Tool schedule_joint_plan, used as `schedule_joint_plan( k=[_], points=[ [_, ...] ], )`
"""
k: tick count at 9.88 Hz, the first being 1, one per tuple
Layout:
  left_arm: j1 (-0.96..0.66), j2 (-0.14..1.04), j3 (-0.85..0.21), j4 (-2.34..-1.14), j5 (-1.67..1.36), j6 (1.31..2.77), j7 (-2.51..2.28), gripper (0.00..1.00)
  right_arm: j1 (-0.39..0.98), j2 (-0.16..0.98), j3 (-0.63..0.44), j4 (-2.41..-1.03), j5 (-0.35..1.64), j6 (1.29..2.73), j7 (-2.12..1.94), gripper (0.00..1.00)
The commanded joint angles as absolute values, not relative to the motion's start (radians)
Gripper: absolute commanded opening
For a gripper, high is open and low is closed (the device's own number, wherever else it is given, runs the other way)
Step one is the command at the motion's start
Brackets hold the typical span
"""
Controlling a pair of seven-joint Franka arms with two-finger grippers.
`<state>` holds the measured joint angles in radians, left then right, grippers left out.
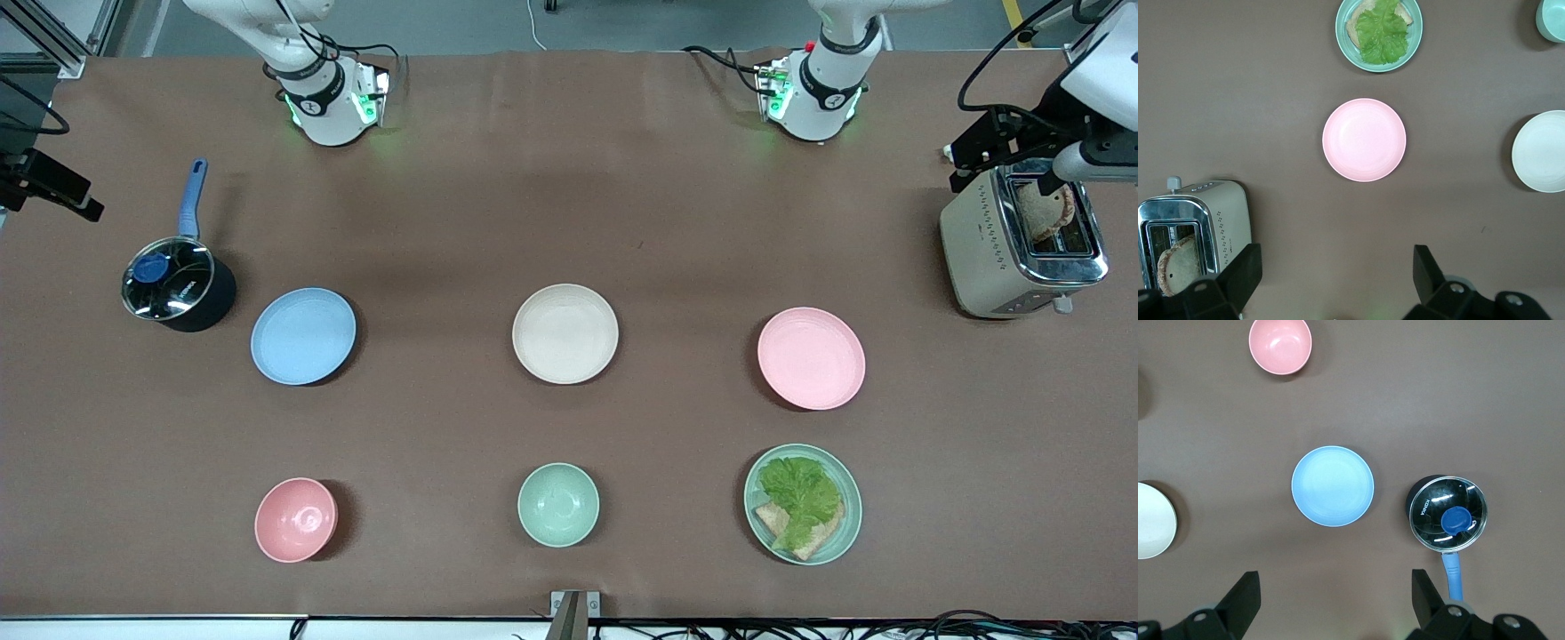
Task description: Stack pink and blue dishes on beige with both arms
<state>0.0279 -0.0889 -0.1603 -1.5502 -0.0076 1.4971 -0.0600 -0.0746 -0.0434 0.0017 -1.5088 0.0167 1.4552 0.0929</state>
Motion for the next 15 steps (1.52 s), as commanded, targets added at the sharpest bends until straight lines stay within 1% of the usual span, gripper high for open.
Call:
schedule_joint_plan(
  k=[1,3,4,6,7,9,10,13,14,15],
  points=[
    [0.032,-0.061,-0.160,-1.540,-0.005,1.473,-0.049,1.00,-0.091,-0.037,0.014,-1.491,0.003,1.437,0.086,1.00],
    [0.041,-0.003,-0.144,-1.542,0.000,1.483,0.012,1.00,-0.091,-0.037,0.014,-1.493,0.003,1.437,0.084,1.00],
    [0.088,0.044,-0.137,-1.548,-0.006,1.523,0.128,1.00,-0.091,-0.037,0.014,-1.499,0.003,1.434,0.084,1.00],
    [0.139,0.102,-0.138,-1.612,-0.020,1.656,0.239,1.00,-0.092,-0.034,0.009,-1.564,0.006,1.448,0.075,1.00],
    [0.153,0.124,-0.138,-1.668,-0.040,1.731,0.265,1.00,-0.092,-0.005,0.006,-1.616,0.006,1.498,0.072,1.00],
    [0.185,0.170,-0.138,-1.825,-0.076,1.978,0.421,1.00,-0.092,0.050,0.002,-1.774,0.006,1.697,-0.001,1.00],
    [0.207,0.223,-0.138,-1.866,-0.106,2.078,0.508,1.00,-0.091,0.083,-0.023,-1.860,0.009,1.832,-0.070,1.00],
    [0.238,0.421,-0.140,-1.870,-0.222,2.187,0.681,1.00,-0.094,0.254,-0.055,-1.975,0.028,2.134,-0.204,1.00],
    [0.244,0.464,-0.144,-1.868,-0.236,2.207,0.705,0.96,-0.092,0.303,-0.055,-2.006,0.075,2.216,-0.254,1.00],
    [0.244,0.498,-0.147,-1.868,-0.241,2.230,0.718,0.85,-0.095,0.339,-0.055,-2.034,0.150,2.271,-0.355,1.00]
  ],
)
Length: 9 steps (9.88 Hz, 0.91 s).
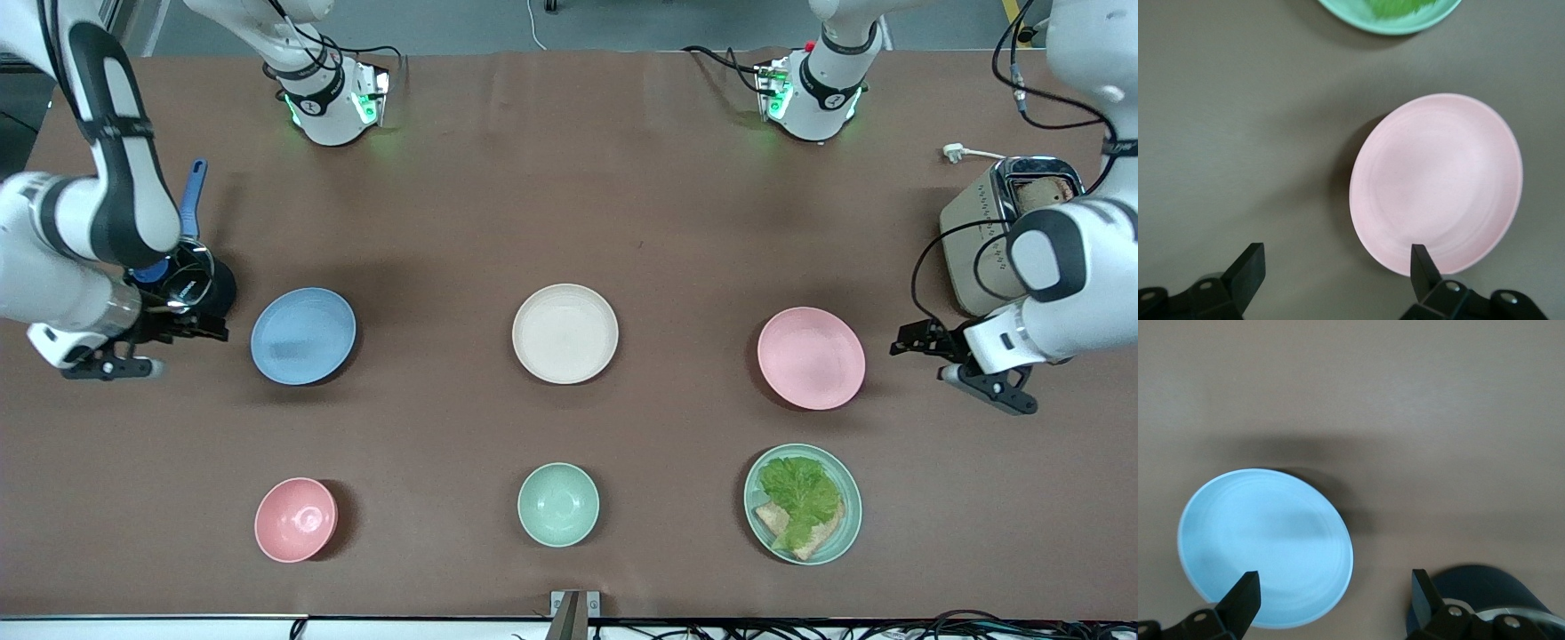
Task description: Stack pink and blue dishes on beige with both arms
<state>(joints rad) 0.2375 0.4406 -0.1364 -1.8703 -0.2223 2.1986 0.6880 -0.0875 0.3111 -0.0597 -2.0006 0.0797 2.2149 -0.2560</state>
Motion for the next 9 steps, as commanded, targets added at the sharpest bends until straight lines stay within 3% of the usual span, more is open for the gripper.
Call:
schedule_joint_plan(
  k=[1,4,6,8,9],
  points=[
    [0.244,0.529,-0.152,-1.862,-0.241,2.236,0.719,0.73,-0.107,0.366,-0.072,-2.043,0.222,2.282,-0.473,1.00],
    [0.227,0.607,-0.153,-1.861,-0.276,2.302,0.715,0.57,-0.107,0.448,-0.115,-2.081,0.533,2.302,-0.786,1.00],
    [0.225,0.636,-0.155,-1.848,-0.278,2.312,0.707,0.43,-0.107,0.462,-0.132,-2.095,0.555,2.313,-0.807,1.00],
    [0.218,0.638,-0.156,-1.845,-0.278,2.310,0.704,0.15,-0.107,0.462,-0.137,-2.109,0.580,2.312,-0.805,0.85],
    [0.216,0.632,-0.161,-1.842,-0.278,2.306,0.704,0.01,-0.107,0.462,-0.137,-2.115,0.584,2.312,-0.807,0.70]
  ],
)
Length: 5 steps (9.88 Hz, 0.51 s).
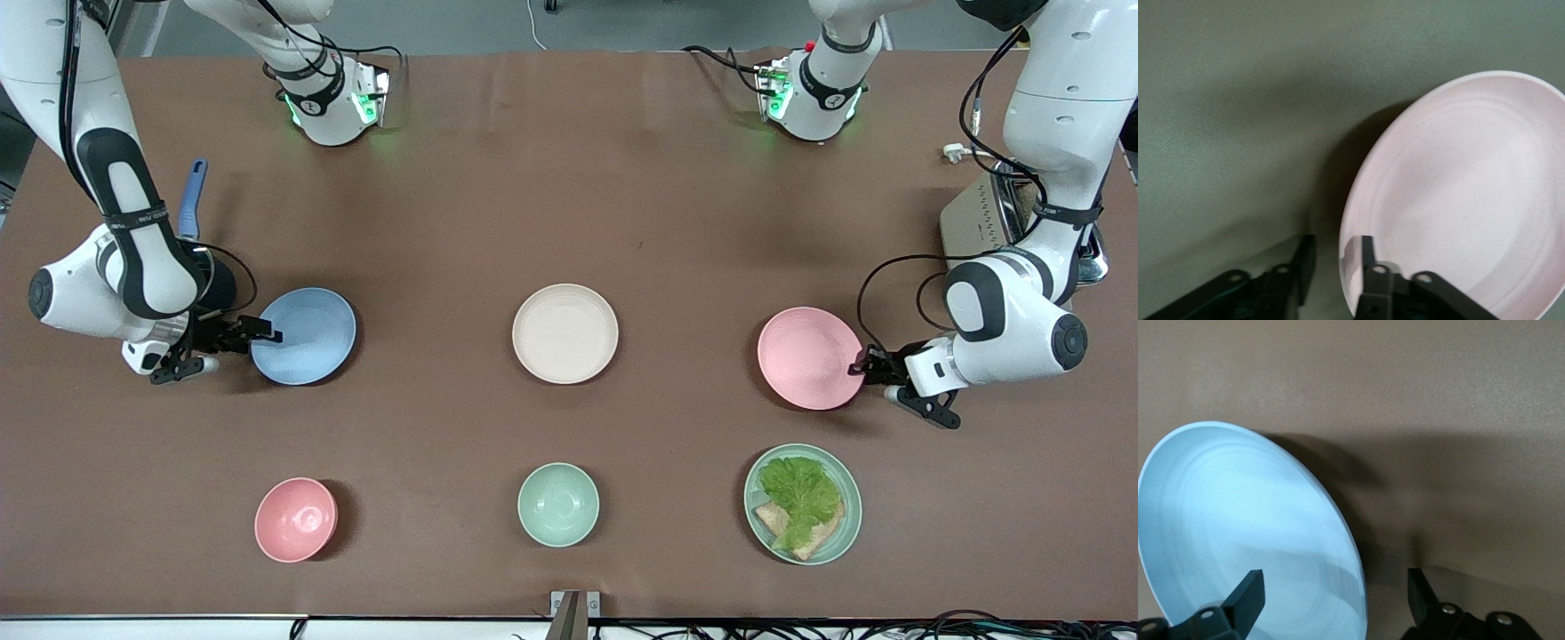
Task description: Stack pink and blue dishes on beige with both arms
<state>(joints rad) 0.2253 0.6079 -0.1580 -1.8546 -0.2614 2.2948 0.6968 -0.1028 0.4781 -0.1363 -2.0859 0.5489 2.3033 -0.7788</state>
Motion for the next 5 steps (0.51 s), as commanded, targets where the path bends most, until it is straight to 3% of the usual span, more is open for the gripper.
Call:
schedule_joint_plan(
  k=[1,2,3,4,5],
  points=[
    [0.216,0.627,-0.164,-1.815,-0.278,2.298,0.707,0.00,-0.109,0.462,-0.137,-2.118,0.584,2.312,-0.805,0.55],
    [0.219,0.611,-0.196,-1.795,-0.276,2.260,0.700,0.00,-0.110,0.465,-0.138,-2.120,0.591,2.312,-0.805,0.41],
    [0.215,0.563,-0.215,-1.790,-0.262,2.217,0.630,0.00,-0.109,0.463,-0.140,-2.125,0.600,2.309,-0.804,0.17],
    [0.178,0.514,-0.228,-1.792,-0.235,2.165,0.535,0.00,-0.104,0.462,-0.152,-2.120,0.600,2.303,-0.795,0.01],
    [0.129,0.470,-0.230,-1.792,-0.203,2.125,0.434,0.00,-0.104,0.459,-0.155,-2.115,0.600,2.290,-0.779,0.00]
  ],
)
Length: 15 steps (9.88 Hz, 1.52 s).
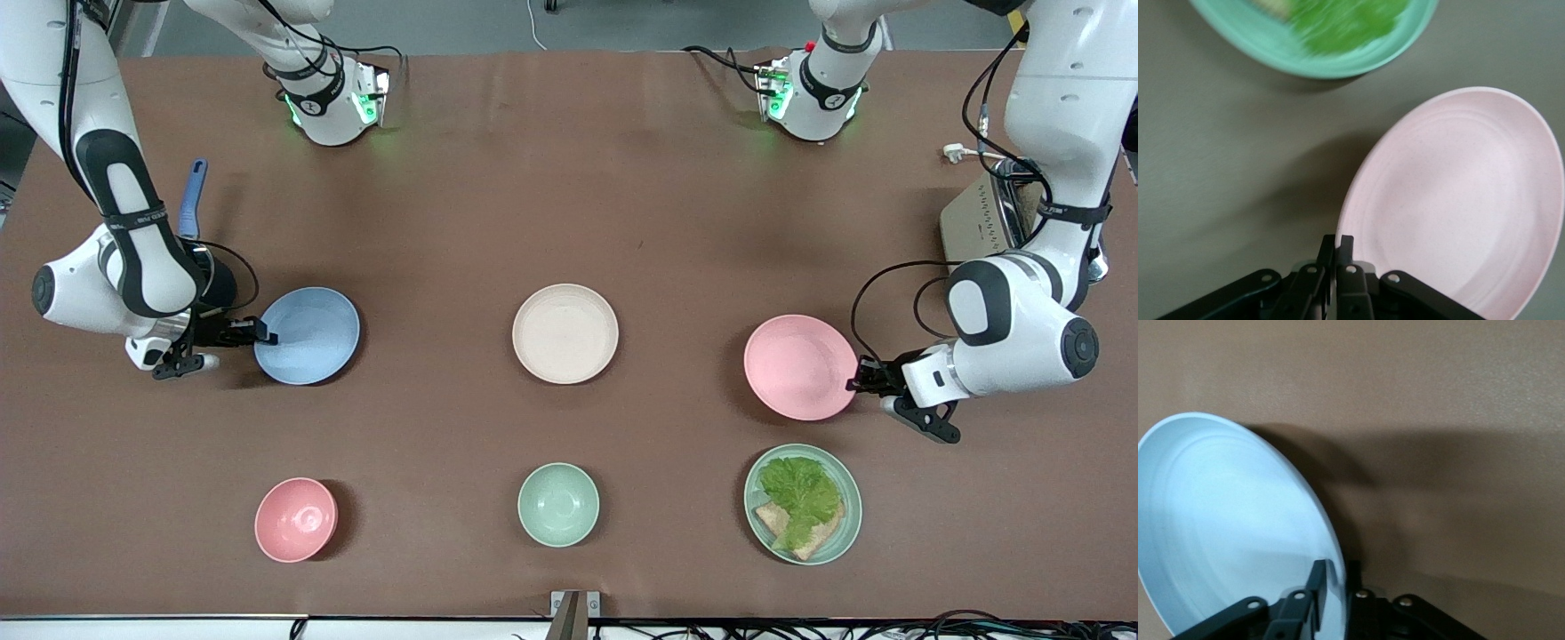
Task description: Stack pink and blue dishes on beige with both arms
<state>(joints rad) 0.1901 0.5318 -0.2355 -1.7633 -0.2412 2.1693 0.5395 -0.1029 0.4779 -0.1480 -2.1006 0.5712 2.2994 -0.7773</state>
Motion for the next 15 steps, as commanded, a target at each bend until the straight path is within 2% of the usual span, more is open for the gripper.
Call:
schedule_joint_plan(
  k=[1,4,7,8,12,13,14,15],
  points=[
    [0.067,0.441,-0.230,-1.793,-0.178,2.094,0.323,0.00,-0.098,0.451,-0.159,-2.094,0.598,2.229,-0.706,0.00],
    [-0.163,0.437,-0.230,-1.783,-0.025,2.086,-0.138,0.00,-0.092,0.413,-0.199,-1.998,0.583,2.148,-0.646,0.00],
    [-0.339,0.478,-0.230,-1.773,-0.014,2.115,-0.374,0.00,-0.074,0.402,-0.201,-1.785,0.452,1.894,-0.342,0.00],
    [-0.375,0.500,-0.230,-1.775,-0.014,2.147,-0.420,0.00,-0.054,0.403,-0.181,-1.742,0.436,1.846,-0.237,0.00],
    [-0.449,0.595,-0.229,-1.772,0.008,2.301,-0.537,0.01,-0.037,0.371,0.012,-1.738,0.407,1.867,0.077,0.00],
    [-0.459,0.610,-0.229,-1.772,0.008,2.321,-0.537,0.05,-0.035,0.364,0.067,-1.744,0.385,1.899,0.162,0.00],
    [-0.459,0.617,-0.229,-1.760,0.006,2.322,-0.537,0.13,-0.035,0.361,0.133,-1.747,0.364,1.917,0.255,0.00],
    [-0.459,0.617,-0.230,-1.749,0.006,2.322,-0.560,0.38,-0.037,0.356,0.190,-1.749,0.357,1.928,0.332,0.00]
  ],
)
